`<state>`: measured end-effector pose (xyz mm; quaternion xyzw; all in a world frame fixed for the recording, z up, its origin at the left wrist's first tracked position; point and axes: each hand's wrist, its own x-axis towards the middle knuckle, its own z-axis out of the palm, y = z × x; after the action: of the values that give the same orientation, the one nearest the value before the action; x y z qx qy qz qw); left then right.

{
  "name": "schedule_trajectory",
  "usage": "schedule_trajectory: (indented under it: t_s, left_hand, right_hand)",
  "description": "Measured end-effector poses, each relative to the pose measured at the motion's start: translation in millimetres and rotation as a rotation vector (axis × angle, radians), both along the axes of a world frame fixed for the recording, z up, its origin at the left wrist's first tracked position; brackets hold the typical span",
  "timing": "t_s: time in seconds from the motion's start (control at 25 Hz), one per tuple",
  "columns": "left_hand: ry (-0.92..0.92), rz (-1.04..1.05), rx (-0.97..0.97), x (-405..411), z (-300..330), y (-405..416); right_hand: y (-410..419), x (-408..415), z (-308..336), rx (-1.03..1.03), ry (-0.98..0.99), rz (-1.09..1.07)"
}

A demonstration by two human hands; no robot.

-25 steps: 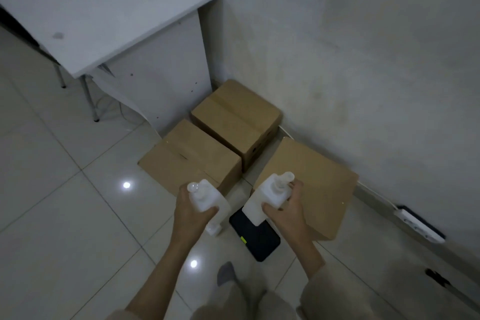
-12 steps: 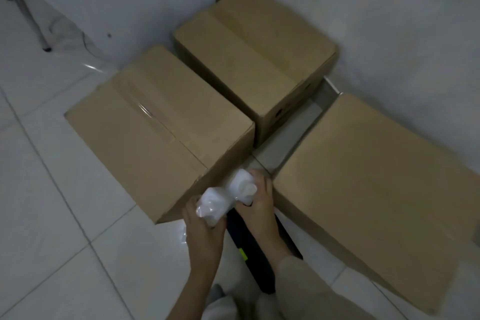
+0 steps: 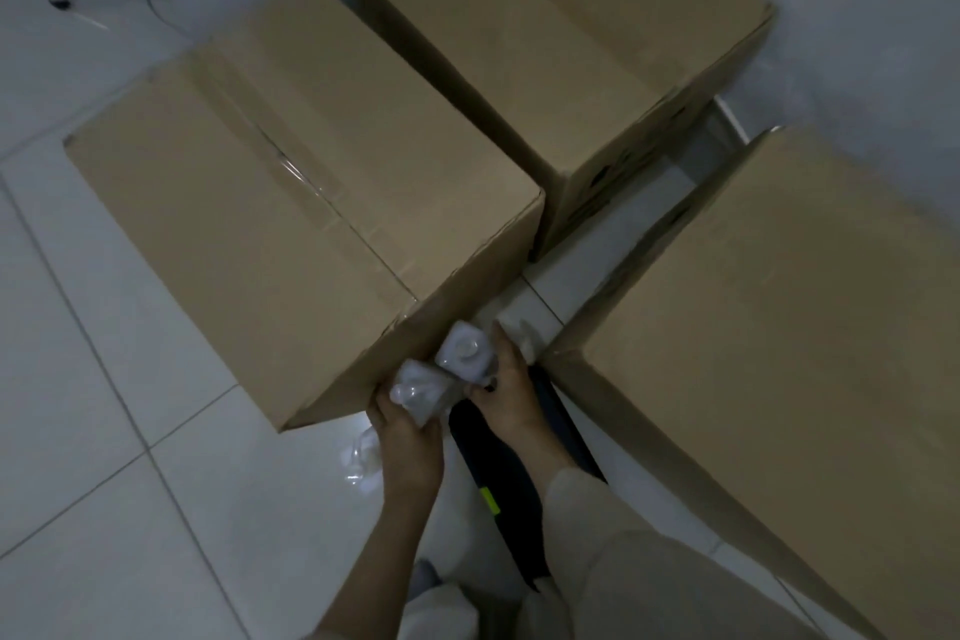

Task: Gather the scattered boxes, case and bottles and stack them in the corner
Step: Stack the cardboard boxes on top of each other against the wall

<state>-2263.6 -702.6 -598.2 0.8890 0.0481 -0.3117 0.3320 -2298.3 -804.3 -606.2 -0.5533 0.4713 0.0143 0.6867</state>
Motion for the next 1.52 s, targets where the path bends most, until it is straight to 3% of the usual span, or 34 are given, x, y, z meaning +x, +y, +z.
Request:
schedule_trajectory:
  t_s: [0.16,0.24,0.32,0.4,0.6,0.72,0.84,0.92,1.12,1.52]
  left_hand:
    - [-0.061,0.169,-0.081,-18,49,7]
    - [-0.211,0.241,-0.124,-30,80,-4]
    - [-0.357,0.104,-0.231,-38,108,-27]
    - [-0.388,-0.116,-0.3,-41,127,-63]
    - [-0.315,-0.578,-0.263,-45,128,-144]
    - [-0.133,-0.673,-0.187,-47,113,-164]
    - [0.083,-0.644,-0.145,-47,100,-171]
    - [0.095,-0.634,-0.089,-48,97,-173]
    - [0.011,-0.618,-0.08,-40,125,-184]
    - [-0.124,-0.563,-0.286,20,363,-205]
  right_hand:
    - [9,-31,52,-0.078,-0.061,0.045]
    - [-1,-51,83,-0.173,-0.108,-0.017]
    - [-20,-77,115,-0.334,-0.13,-0.082]
    - [-49,-108,138,-0.539,-0.079,-0.179]
    - [-120,-193,147,-0.823,0.301,-0.391]
    - [-132,-238,127,-0.758,0.651,-0.643]
    - [-136,-268,110,-0.363,0.803,-0.816]
    - [-141,-281,104,-0.239,0.765,-0.882]
    - [-147,-295,122,-0.301,0.563,-0.931]
    - [-168,-265,350,-0.516,0.246,-0.927]
